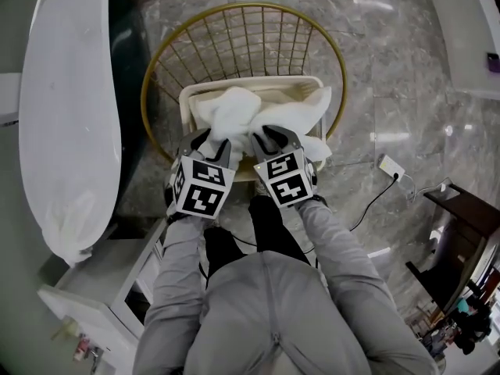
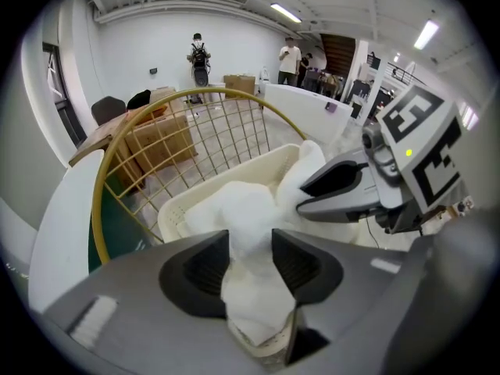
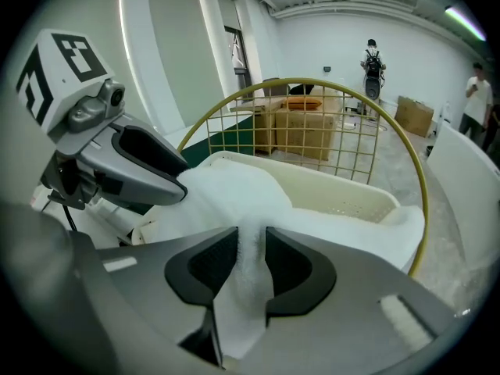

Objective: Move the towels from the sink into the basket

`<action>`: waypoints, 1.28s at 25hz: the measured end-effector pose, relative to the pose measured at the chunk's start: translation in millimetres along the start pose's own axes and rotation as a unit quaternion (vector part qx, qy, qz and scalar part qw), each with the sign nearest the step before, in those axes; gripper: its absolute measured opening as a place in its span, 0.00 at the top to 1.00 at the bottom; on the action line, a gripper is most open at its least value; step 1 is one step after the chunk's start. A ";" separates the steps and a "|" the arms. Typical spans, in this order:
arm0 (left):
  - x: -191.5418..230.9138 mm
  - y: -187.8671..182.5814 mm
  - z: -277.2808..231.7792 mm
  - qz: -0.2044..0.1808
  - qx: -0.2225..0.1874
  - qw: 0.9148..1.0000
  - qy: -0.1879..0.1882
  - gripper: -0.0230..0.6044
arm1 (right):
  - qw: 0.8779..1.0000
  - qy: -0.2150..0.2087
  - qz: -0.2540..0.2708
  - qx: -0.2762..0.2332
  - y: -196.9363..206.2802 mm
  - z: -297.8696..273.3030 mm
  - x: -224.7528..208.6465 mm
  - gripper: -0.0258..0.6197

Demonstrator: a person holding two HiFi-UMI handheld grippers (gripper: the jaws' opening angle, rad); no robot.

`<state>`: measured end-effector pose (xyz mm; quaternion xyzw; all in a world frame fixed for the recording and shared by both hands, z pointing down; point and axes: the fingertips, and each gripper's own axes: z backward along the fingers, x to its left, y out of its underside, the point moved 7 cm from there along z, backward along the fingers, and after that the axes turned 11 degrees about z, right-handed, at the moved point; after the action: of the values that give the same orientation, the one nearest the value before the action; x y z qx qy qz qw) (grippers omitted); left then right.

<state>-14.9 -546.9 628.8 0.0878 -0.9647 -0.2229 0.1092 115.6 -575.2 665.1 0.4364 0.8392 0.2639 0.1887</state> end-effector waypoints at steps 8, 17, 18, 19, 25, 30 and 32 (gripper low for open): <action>-1.6 -15.7 36.0 -0.023 -0.035 0.999 -0.005 0.66 | 0.998 0.051 0.007 -0.032 -31.7 42.3 -0.5 0.80; 3.1 -24.1 107.7 -0.035 -0.106 0.993 -0.025 0.66 | 0.985 0.129 -0.037 -0.113 -60.8 114.6 11.0 0.80; 5.0 -23.3 117.3 -0.034 -0.117 0.992 -0.029 0.66 | 0.982 0.139 -0.045 -0.124 -62.8 123.5 13.1 0.80; 7.2 -23.4 126.6 -0.034 -0.130 0.990 -0.032 0.66 | 0.978 0.151 -0.049 -0.135 -65.5 132.0 14.6 0.80; 16.5 -21.7 179.9 -0.029 -0.204 0.977 -0.047 0.66 | 0.955 0.216 -0.051 -0.196 -81.4 181.6 27.3 0.80; 18.0 -17.7 223.1 -0.031 -0.272 0.960 -0.063 0.66 | 0.932 0.268 -0.058 -0.237 -84.6 226.6 40.6 0.80; 18.9 -14.7 237.2 -0.029 -0.291 0.954 -0.065 0.66 | 0.922 0.288 -0.063 -0.250 -81.9 244.4 45.5 0.80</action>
<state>-90.5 -466.6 417.5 0.0655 -0.8602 -0.5020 0.0602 172.5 -508.6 418.5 0.2264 0.7896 0.5673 0.0580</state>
